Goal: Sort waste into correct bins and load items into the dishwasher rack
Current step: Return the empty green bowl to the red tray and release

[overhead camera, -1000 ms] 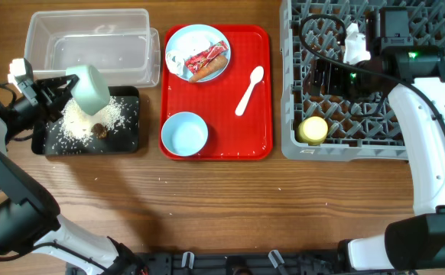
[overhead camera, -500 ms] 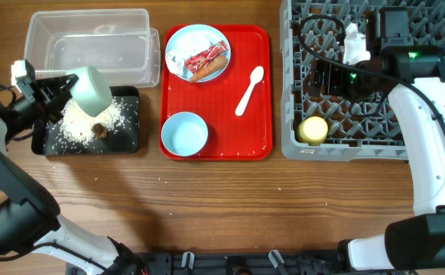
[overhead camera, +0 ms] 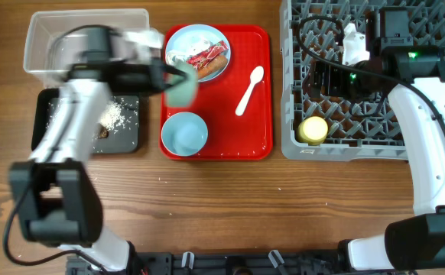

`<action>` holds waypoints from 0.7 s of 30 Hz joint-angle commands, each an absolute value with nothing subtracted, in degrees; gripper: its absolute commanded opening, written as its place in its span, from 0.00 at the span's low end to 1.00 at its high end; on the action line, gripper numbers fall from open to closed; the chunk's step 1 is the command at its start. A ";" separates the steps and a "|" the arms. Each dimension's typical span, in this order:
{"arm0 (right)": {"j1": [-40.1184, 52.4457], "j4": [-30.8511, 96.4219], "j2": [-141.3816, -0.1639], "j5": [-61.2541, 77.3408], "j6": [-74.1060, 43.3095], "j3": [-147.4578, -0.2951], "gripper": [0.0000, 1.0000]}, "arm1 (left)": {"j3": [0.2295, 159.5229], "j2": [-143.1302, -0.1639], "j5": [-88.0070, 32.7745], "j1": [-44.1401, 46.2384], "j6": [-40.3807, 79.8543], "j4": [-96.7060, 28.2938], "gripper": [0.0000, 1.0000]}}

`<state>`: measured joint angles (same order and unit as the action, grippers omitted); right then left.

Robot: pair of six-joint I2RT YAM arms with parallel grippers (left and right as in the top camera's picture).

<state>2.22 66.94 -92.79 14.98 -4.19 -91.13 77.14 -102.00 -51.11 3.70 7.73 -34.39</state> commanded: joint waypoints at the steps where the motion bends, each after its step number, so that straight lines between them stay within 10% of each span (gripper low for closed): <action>1: 2.42 67.40 -92.58 15.57 -3.18 -92.01 0.99 | 77.10 -100.97 -20.73 17.52 7.97 -34.00 0.04; 8: 2.42 67.59 -92.58 15.59 -3.20 -92.01 0.99 | 77.08 -103.63 9.96 35.79 7.79 -34.48 0.04; 21: 2.42 67.31 -92.58 16.88 -3.20 -92.01 0.99 | 77.28 -108.38 11.42 37.71 8.01 -30.41 0.22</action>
<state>2.22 67.88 -92.79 15.42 -4.19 -91.13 77.10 -108.77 10.11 37.67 7.84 -30.55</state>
